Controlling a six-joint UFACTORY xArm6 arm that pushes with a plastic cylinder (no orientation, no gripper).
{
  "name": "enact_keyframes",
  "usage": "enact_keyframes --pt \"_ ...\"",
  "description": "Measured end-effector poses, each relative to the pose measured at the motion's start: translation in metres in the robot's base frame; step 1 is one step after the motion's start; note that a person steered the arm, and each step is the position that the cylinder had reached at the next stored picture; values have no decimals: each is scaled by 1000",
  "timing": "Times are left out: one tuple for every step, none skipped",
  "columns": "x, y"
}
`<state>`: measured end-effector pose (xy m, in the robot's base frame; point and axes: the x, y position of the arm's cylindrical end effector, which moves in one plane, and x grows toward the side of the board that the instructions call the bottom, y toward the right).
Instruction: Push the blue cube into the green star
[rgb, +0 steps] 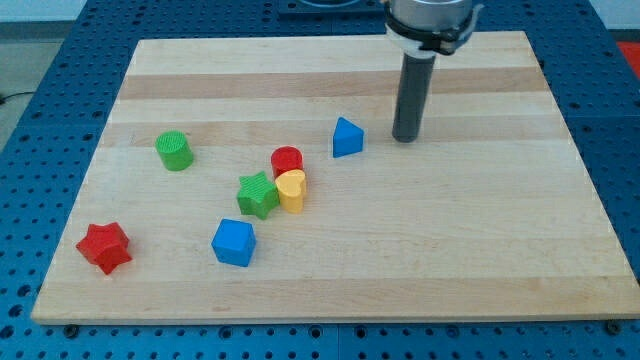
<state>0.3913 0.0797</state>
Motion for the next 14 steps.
enact_keyframes --pt "1 -56" --pt "22 -99" --pt "8 -58" --pt "81 11" --pt "152 -41" --pt "195 -131" --pt "196 -186" --pt "167 -186" --pt "135 -186" --pt "126 -185" --pt "126 -182" --pt "147 -236" --pt "114 -248" --pt "102 -192"
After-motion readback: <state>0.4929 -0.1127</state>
